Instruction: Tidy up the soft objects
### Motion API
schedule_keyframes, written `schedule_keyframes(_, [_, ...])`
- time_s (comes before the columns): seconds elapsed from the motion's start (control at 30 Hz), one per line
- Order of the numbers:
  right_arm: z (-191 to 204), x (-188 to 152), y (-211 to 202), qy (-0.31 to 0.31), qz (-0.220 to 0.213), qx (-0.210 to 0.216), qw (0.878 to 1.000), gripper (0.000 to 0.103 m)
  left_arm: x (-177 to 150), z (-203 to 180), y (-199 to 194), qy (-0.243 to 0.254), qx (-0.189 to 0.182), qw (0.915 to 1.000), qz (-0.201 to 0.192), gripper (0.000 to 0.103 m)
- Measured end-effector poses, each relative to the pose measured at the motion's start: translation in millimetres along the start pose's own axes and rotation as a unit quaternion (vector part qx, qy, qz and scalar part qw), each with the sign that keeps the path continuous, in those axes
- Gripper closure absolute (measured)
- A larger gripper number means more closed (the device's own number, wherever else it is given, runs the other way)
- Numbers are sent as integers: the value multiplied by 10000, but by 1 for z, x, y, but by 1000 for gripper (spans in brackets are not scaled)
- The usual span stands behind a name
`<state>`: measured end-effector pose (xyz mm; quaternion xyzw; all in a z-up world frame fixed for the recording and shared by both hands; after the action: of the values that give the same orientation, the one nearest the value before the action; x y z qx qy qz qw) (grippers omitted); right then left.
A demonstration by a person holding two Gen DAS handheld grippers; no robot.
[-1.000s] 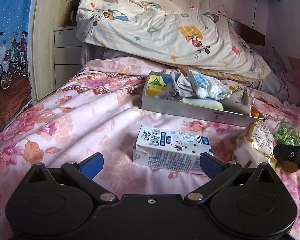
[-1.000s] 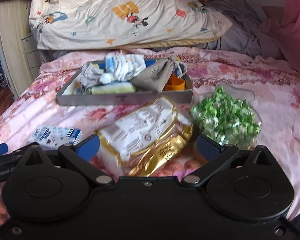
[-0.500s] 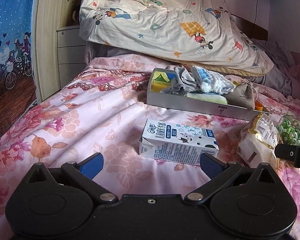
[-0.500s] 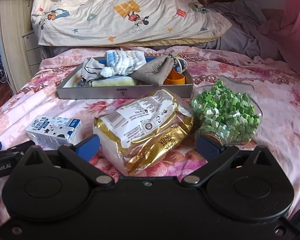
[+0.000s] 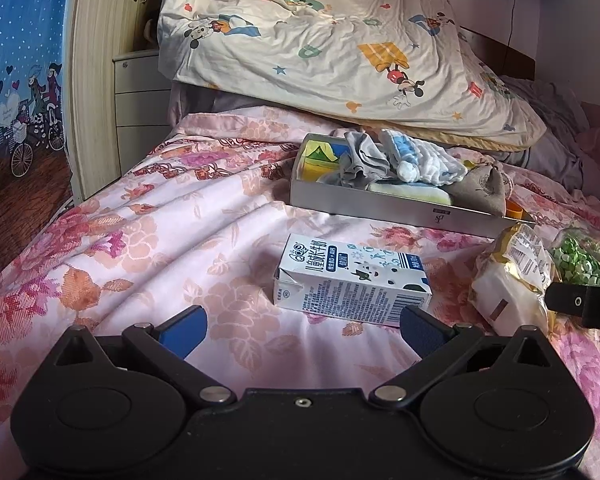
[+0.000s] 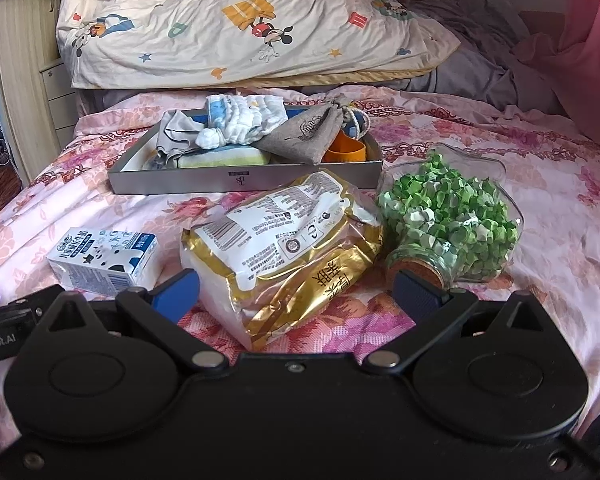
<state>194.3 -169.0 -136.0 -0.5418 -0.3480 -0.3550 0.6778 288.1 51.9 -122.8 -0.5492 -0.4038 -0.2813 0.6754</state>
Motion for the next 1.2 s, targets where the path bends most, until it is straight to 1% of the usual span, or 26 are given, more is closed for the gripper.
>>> schedule_keyframes(0.43, [0, 0, 2, 60, -6, -10, 10000, 1, -6, -4, -4, 40, 1, 10000, 36, 1])
schedule_keyframes(1.2, [1, -3, 4, 55, 11, -43, 10000, 1, -8, -3, -5, 24, 4, 10000, 71, 1])
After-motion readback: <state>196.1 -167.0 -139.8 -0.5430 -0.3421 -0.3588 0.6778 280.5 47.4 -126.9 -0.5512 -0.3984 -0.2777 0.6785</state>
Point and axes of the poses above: each gripper's, at about its wrist camera, not at the fingertips, and y roughly the way its jaws point, z to its left, x to its top, the point moved 9 cm from there along y, roughly the way its jaws point, and after that the axes turned 15 degrees about x, right-handed, at the moved point
